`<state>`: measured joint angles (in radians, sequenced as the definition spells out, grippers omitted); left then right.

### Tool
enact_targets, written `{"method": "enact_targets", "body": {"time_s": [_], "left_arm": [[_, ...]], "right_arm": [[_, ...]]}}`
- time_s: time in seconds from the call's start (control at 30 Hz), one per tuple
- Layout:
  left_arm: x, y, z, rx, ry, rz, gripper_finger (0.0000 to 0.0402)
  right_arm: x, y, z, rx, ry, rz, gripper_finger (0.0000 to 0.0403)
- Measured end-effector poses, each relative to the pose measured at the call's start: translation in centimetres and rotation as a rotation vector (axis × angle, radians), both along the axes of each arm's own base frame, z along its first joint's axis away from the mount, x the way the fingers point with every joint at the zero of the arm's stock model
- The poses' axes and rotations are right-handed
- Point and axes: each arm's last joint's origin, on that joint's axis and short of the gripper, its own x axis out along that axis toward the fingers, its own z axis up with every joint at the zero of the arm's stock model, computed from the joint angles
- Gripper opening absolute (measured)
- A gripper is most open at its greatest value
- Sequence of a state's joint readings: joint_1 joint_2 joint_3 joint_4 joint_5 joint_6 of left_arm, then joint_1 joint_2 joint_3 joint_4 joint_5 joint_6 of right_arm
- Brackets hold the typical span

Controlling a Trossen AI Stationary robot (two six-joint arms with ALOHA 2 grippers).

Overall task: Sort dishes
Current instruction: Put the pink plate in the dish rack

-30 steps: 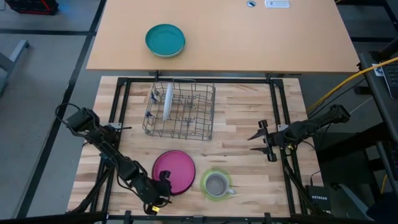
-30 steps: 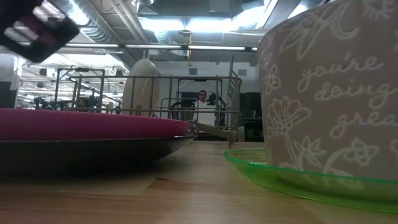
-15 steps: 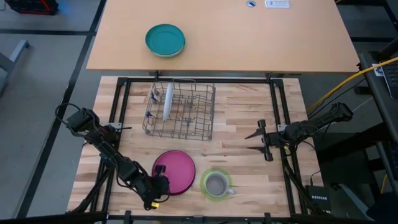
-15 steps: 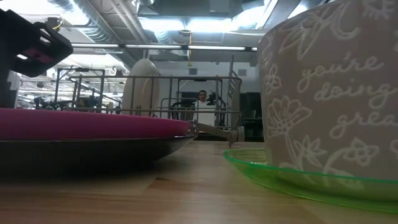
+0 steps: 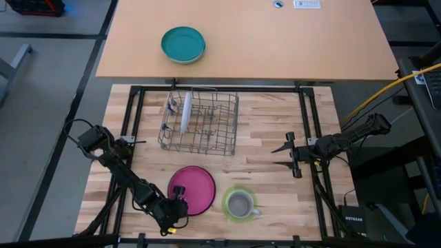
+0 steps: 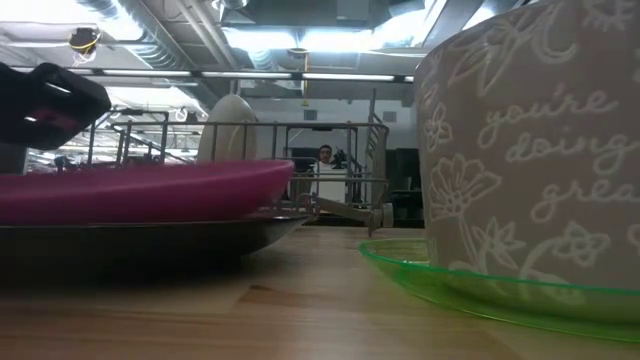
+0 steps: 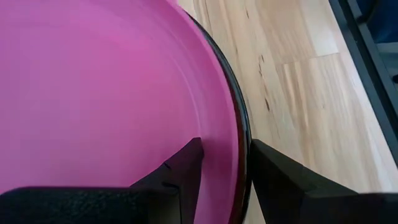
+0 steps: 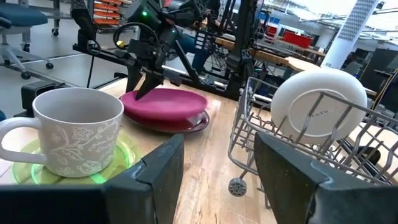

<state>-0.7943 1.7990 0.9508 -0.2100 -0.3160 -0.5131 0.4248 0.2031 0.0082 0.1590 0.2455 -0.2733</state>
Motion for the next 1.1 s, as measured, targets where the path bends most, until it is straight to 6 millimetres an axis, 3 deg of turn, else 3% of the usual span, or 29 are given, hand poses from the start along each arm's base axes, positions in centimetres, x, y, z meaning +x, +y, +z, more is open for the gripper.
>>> {"method": "enact_targets", "body": {"time_s": [0.2,0.53,0.9,1.1], "left_arm": [[0.0,0.0,0.3,-0.008,-0.014,0.011,0.0110],[0.6,-0.5,1.1,-0.035,-0.059,0.010,0.0011],[2.1,-1.7,3.8,-0.120,-0.156,0.111,0.0003],[3.2,-1.8,7.1,-0.186,-0.255,0.174,0.0000]], "right_arm": [[0.0,0.0,0.0,-0.002,0.003,-0.001,0.0198],[0.0,0.0,0.0,-0.002,0.003,-0.001,0.0198],[0.0,0.0,0.0,-0.002,0.003,-0.001,0.0198],[0.0,0.0,0.0,-0.002,0.003,-0.001,0.0198]]}}
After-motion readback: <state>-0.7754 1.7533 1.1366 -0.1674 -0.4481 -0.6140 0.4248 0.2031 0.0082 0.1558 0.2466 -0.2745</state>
